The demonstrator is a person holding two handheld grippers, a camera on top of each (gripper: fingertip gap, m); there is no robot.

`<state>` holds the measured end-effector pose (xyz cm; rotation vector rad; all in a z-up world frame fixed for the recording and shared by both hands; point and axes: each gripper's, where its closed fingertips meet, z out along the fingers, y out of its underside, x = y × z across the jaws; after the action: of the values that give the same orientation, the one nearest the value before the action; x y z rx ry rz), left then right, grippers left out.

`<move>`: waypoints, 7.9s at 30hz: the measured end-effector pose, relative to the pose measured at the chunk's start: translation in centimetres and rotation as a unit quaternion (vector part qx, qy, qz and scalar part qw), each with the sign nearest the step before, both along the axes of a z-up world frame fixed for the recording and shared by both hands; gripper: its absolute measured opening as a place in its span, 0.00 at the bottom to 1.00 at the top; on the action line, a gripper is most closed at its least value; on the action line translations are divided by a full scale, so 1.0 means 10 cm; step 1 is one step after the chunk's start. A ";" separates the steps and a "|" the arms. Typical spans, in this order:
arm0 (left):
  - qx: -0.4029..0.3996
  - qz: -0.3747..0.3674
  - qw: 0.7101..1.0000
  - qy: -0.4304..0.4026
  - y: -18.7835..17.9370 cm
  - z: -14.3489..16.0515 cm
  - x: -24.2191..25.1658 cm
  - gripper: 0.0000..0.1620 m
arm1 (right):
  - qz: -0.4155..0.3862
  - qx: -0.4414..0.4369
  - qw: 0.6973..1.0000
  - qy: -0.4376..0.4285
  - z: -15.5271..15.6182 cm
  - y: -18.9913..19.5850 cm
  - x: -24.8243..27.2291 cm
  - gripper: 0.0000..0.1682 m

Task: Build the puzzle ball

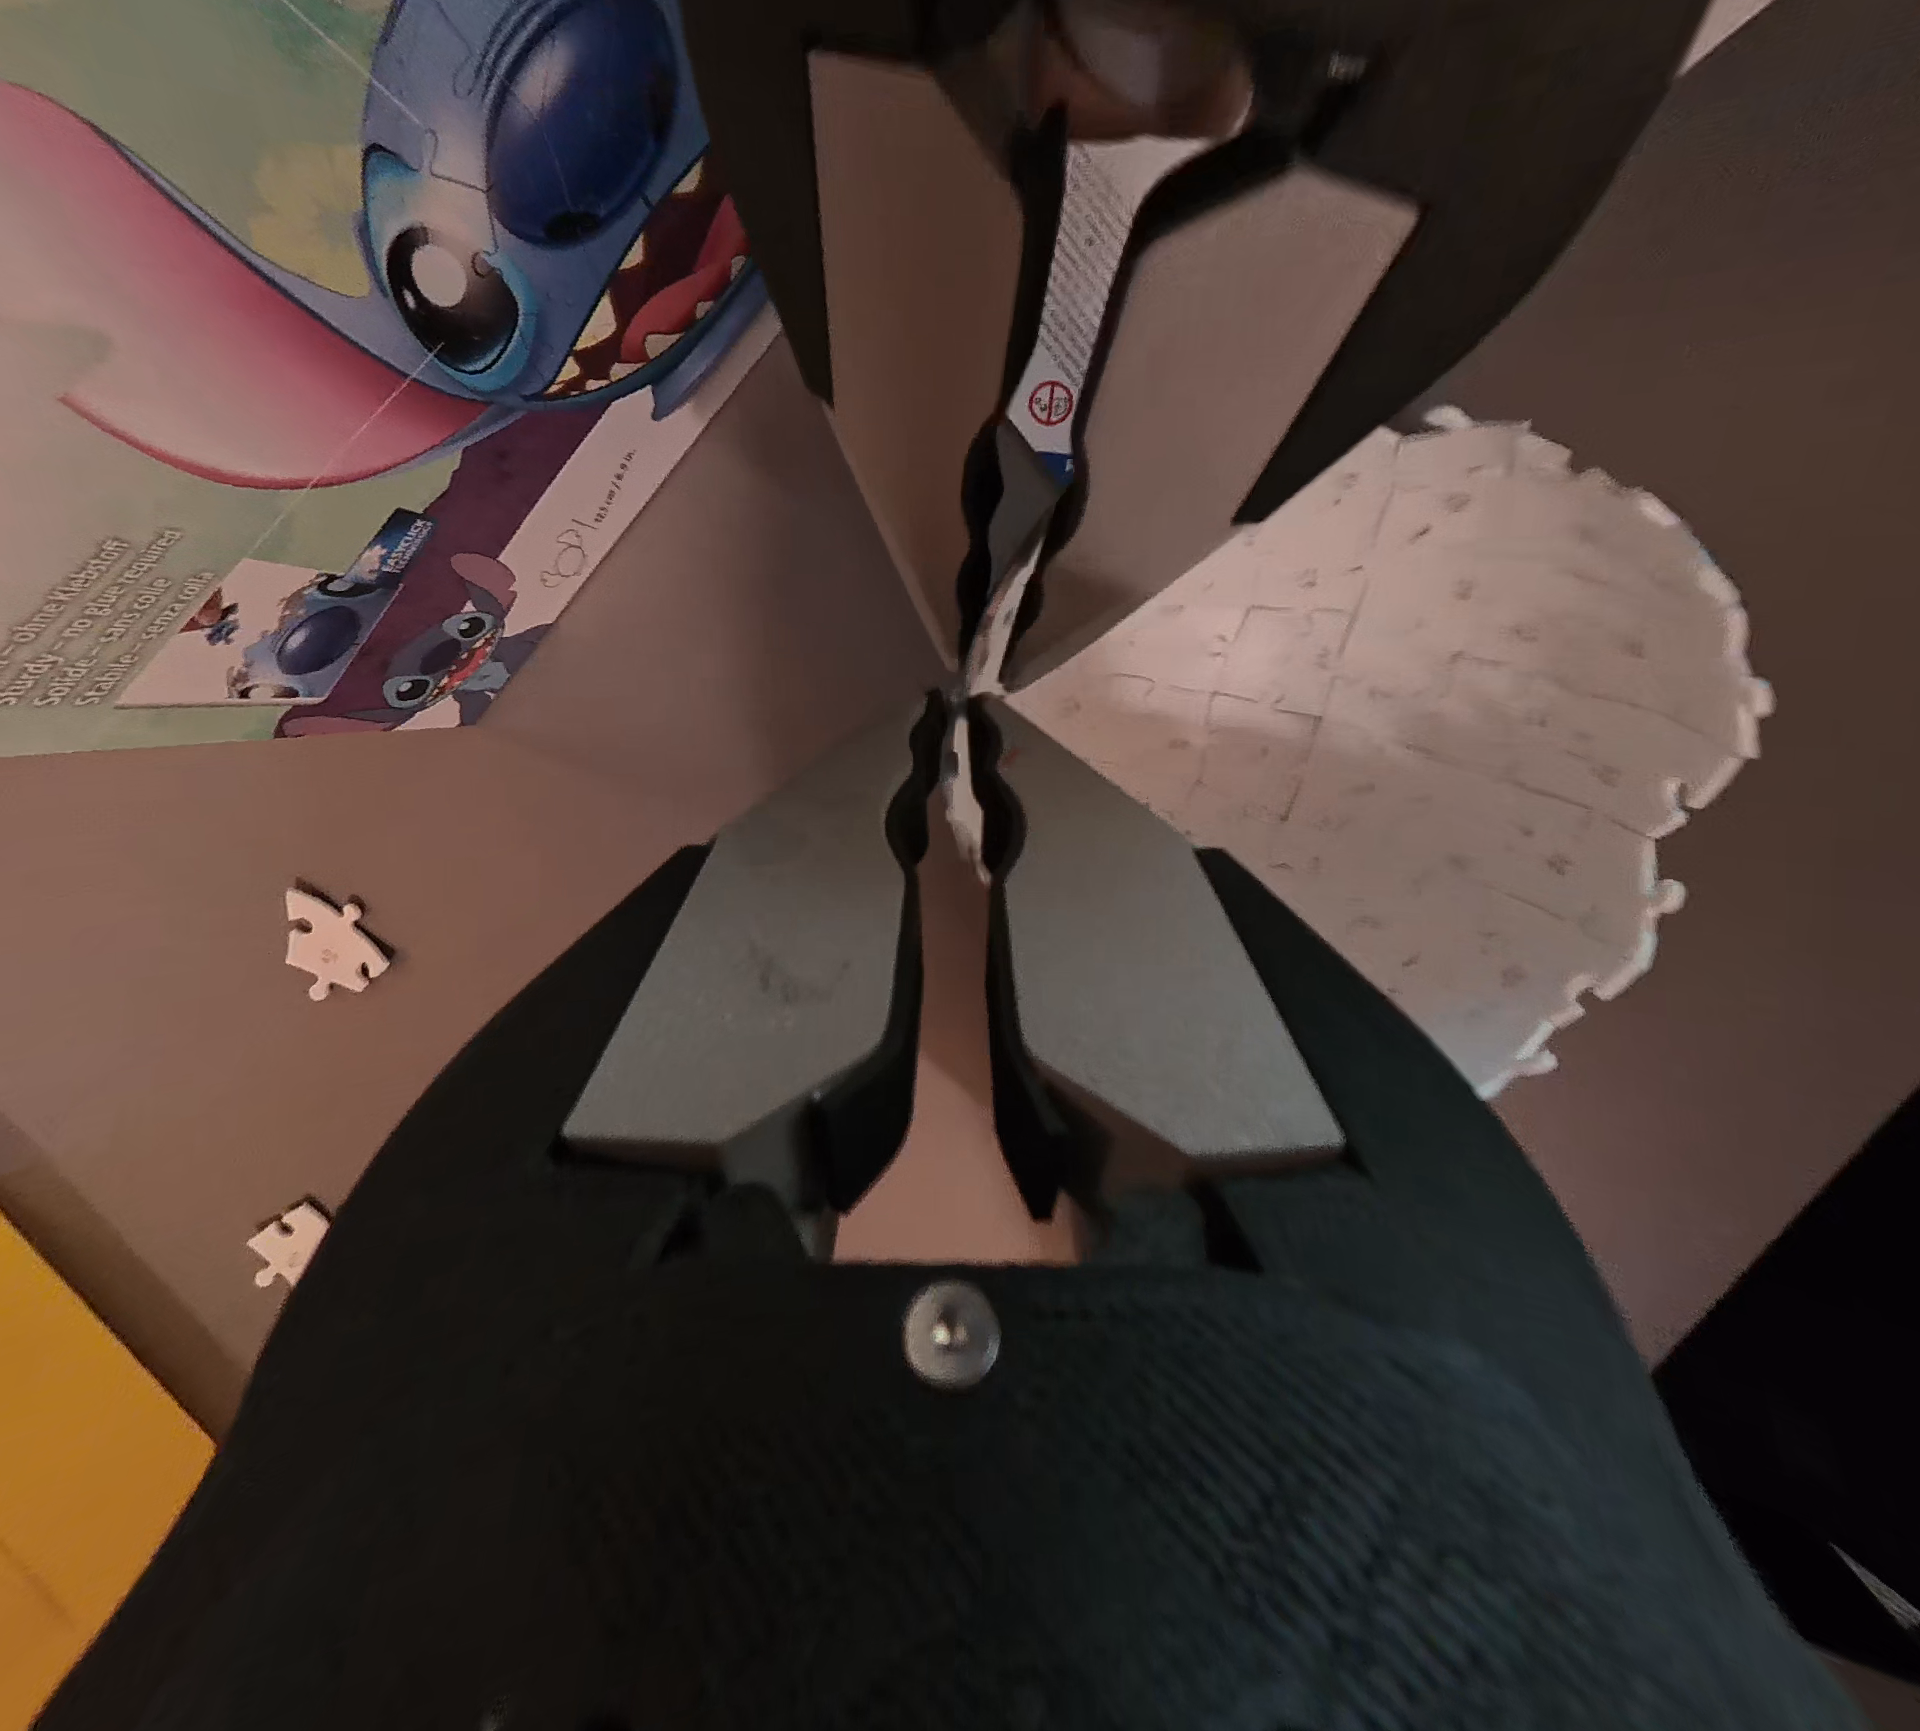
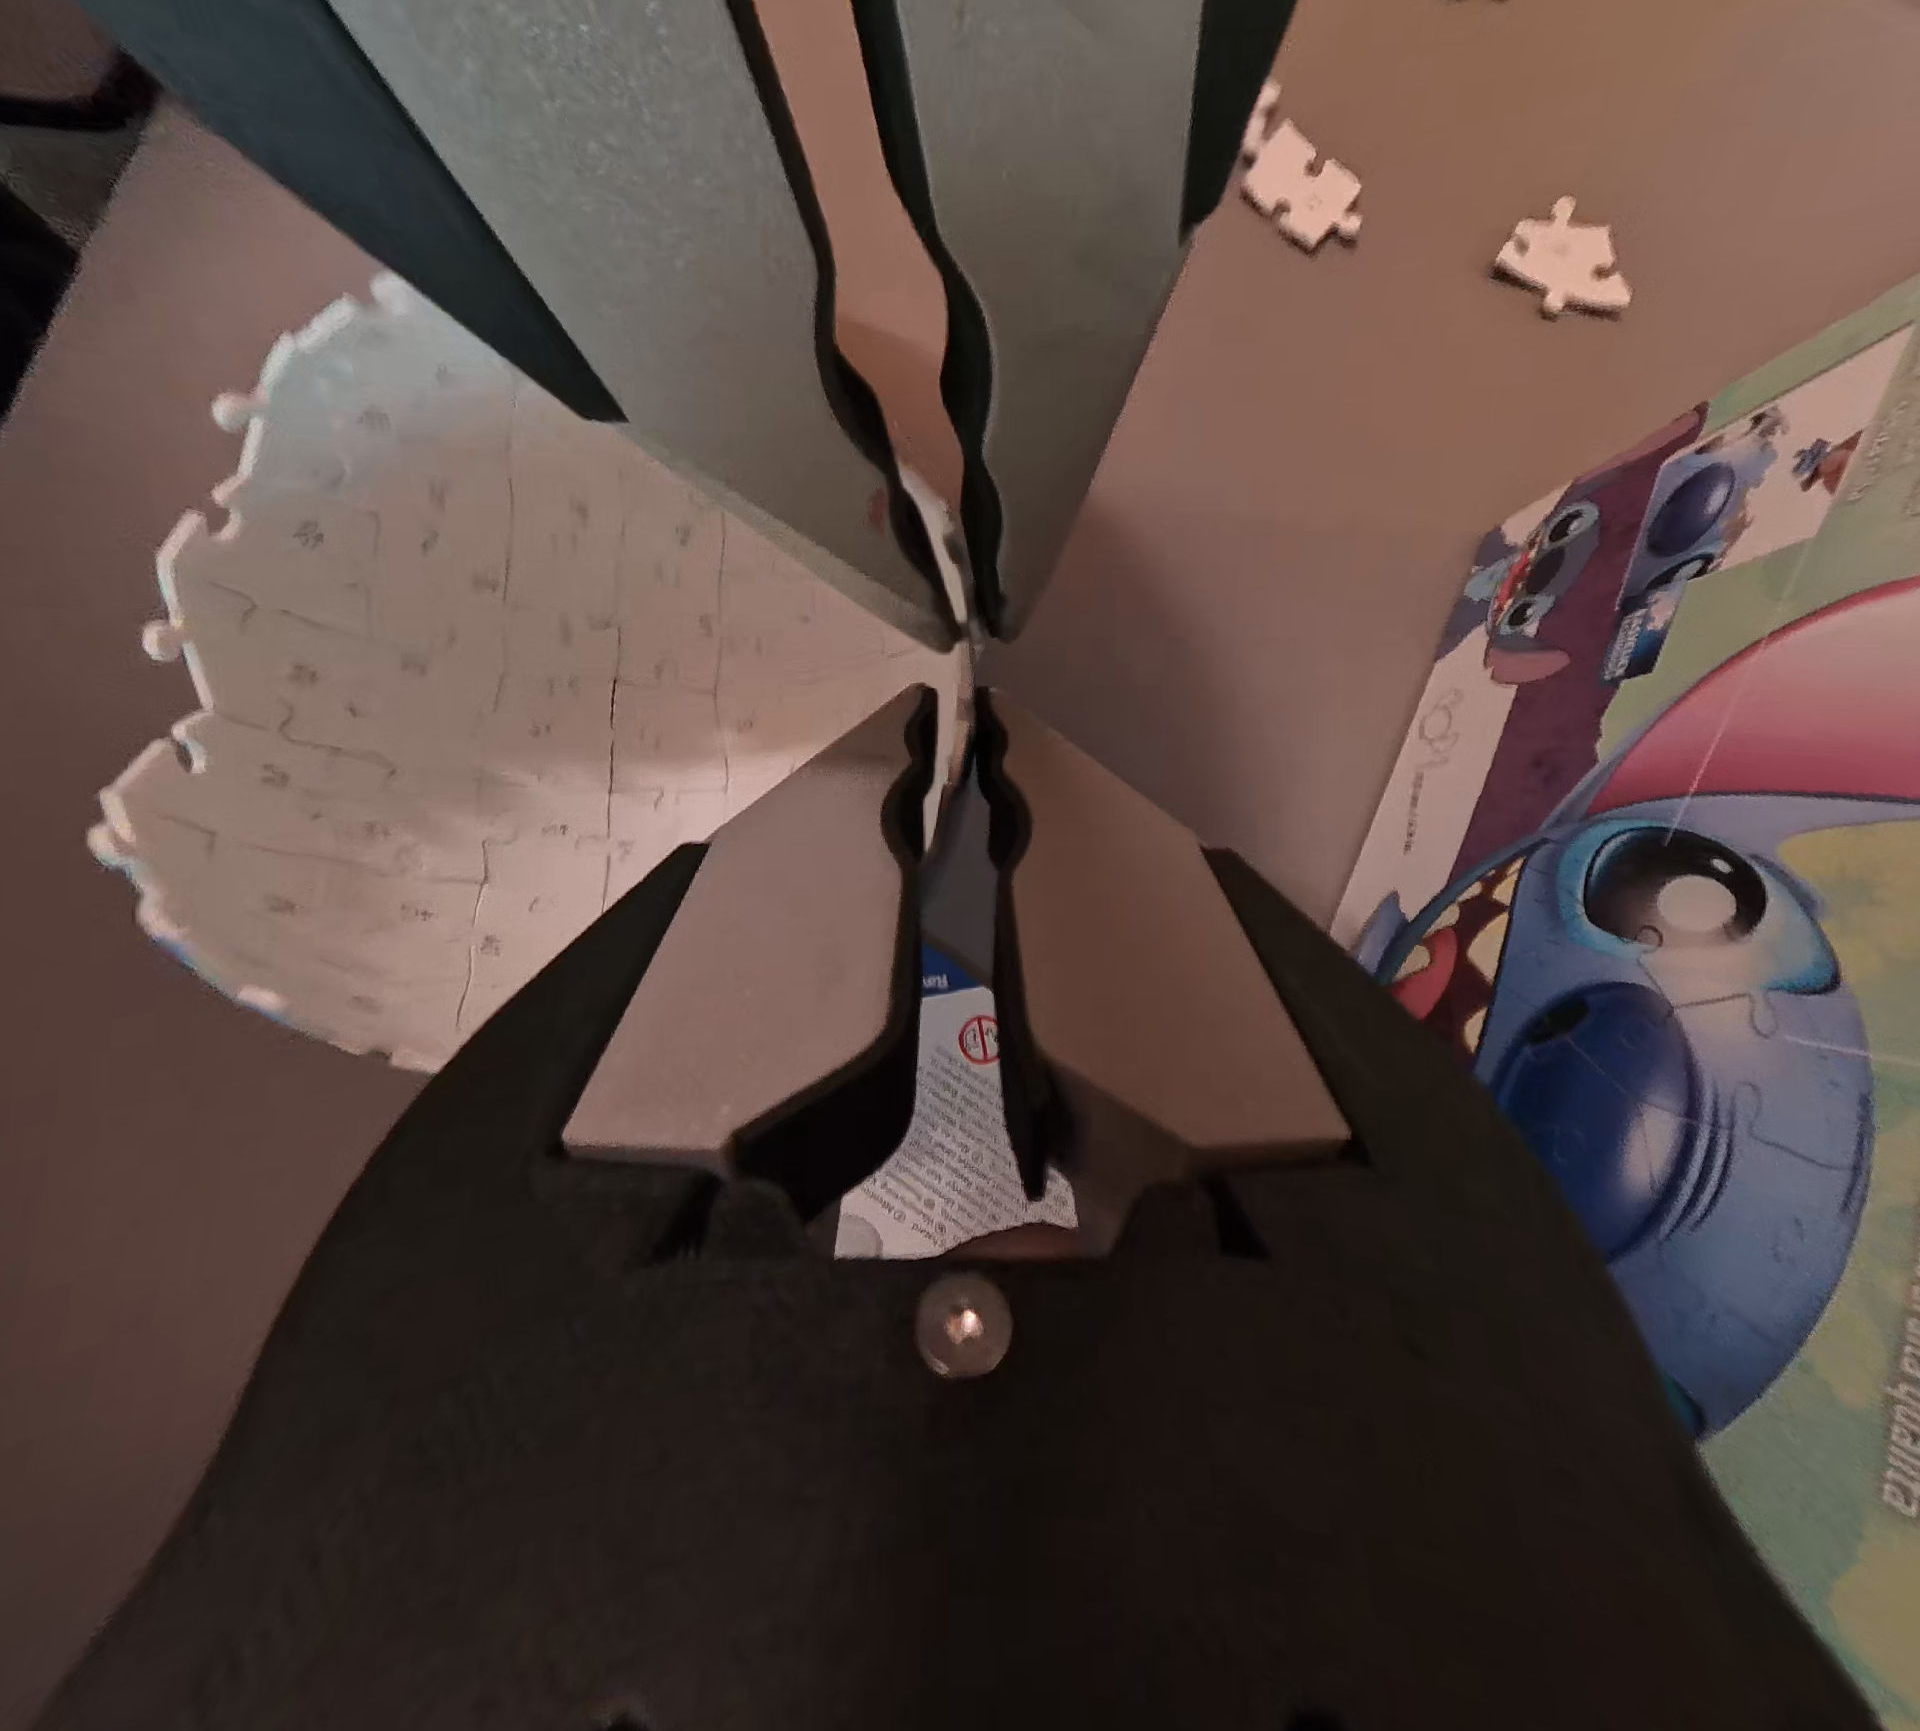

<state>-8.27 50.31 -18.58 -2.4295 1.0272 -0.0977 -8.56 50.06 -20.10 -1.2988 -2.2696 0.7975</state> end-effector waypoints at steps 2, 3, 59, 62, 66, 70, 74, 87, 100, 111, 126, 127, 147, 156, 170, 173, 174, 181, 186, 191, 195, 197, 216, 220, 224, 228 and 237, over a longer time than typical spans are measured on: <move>-0.008 -0.001 1.000 0.003 -0.02 -0.06 0.00 0.01 | 0.004 -0.007 1.000 0.012 0.06 -0.01 0.00 0.00; -0.011 -0.003 1.000 -0.003 -0.03 -0.07 0.01 0.01 | 0.005 -0.010 1.000 0.007 0.05 -0.01 0.01 0.00; 0.060 0.044 0.994 -0.080 -0.14 0.47 -0.17 0.15 | -0.074 -0.016 0.996 0.054 0.58 0.12 0.13 0.17; 0.050 0.039 0.994 -0.091 -0.17 0.47 -0.22 0.15 | -0.056 0.013 0.996 0.066 0.55 0.10 0.07 0.17; 0.054 0.016 0.986 -0.159 -0.10 0.45 -0.20 0.15 | -0.011 0.048 0.996 0.080 0.50 0.02 0.08 0.11; 0.052 0.006 0.966 -0.253 -0.02 0.42 -0.25 0.16 | 0.007 0.054 0.995 0.080 0.49 -0.02 0.12 0.14; 0.058 0.019 0.962 -0.266 0.05 0.21 -0.46 0.21 | 0.009 0.069 0.994 0.079 0.52 0.01 0.13 0.15; 0.041 -0.017 0.948 -0.314 -0.04 -0.11 -0.47 0.21 | 0.023 0.079 0.993 0.081 0.51 -0.02 -0.01 0.13; -0.073 0.082 0.973 -0.205 -0.07 -0.62 -0.88 0.22 | 0.017 0.096 0.993 0.069 0.46 0.02 0.00 0.15; 0.004 0.049 0.996 -0.073 0.02 -0.75 -0.98 0.27 | 0.001 0.068 0.995 0.074 0.48 0.04 -0.04 0.19; 0.082 0.002 0.963 -0.256 0.07 -0.24 -0.44 0.18 | 0.008 0.099 0.994 0.045 0.29 -0.03 -0.07 0.14; 0.075 -0.001 0.960 -0.269 0.05 -0.23 -0.40 0.18 | 0.011 0.100 0.994 0.043 0.27 -0.04 -0.08 0.14; 0.035 -0.034 0.908 -0.417 -0.07 0.07 -0.20 0.15 | 0.033 0.089 0.995 0.025 0.16 -0.01 -0.07 0.06; 0.033 -0.033 0.922 -0.385 -0.08 0.14 -0.18 0.14 | 0.039 0.090 0.995 0.023 0.24 -0.05 0.00 0.04; -0.050 -0.061 0.925 -0.373 -0.19 0.15 -0.06 0.05 | 0.033 0.099 0.994 0.014 0.17 -0.06 -0.04 0.00; -0.068 -0.066 0.927 -0.362 -0.18 0.11 -0.03 0.05 | 0.032 0.095 0.995 0.013 0.17 -0.05 -0.03 0.00; -0.072 -0.065 0.928 -0.360 -0.17 0.09 -0.03 0.05 | 0.032 0.095 0.995 0.012 0.17 -0.05 -0.02 0.00; -0.070 -0.069 0.933 -0.346 -0.14 0.10 0.00 0.04 | 0.034 0.095 0.995 0.011 0.16 -0.04 -0.01 0.00; -0.081 -0.080 0.934 -0.340 -0.14 0.11 0.03 0.08 | 0.033 0.090 0.995 0.010 0.16 -0.03 0.00 0.00; -0.077 -0.083 0.940 -0.321 -0.10 0.08 0.02 0.04 | 0.033 0.089 0.995 0.006 0.14 -0.02 0.00 0.00; -0.065 -0.090 0.949 -0.294 -0.08 0.07 0.03 0.03 | 0.032 0.093 0.995 0.001 0.12 -0.01 0.02 0.00; -0.058 -0.090 0.952 -0.286 -0.08 0.06 0.03 0.02 | 0.032 0.091 0.995 0.000 0.11 -0.01 0.02 0.00; -0.018 -0.114 0.959 -0.258 -0.10 0.08 0.03 0.02 | 0.041 0.034 0.999 0.001 0.11 -0.02 0.02 0.00; -0.016 -0.119 0.958 -0.261 -0.11 0.10 0.04 0.02 | 0.046 0.032 0.998 0.007 0.11 -0.02 0.02 0.02; -0.014 -0.124 0.957 -0.263 -0.13 0.11 0.05 0.02 | 0.055 0.046 0.997 0.007 0.11 -0.04 0.00 0.03; -0.012 -0.127 0.957 -0.260 -0.14 0.10 0.07 0.02 | 0.067 0.070 0.995 0.002 0.07 -0.09 0.00 0.01; -0.010 -0.124 0.957 -0.262 -0.14 0.08 0.05 0.02 | 0.051 0.011 0.999 -0.011 0.04 -0.10 -0.03 0.00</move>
<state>-7.75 48.91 -17.82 -2.0990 1.0650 -0.7947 -8.87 49.05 -19.74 -1.1966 -2.3710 0.7926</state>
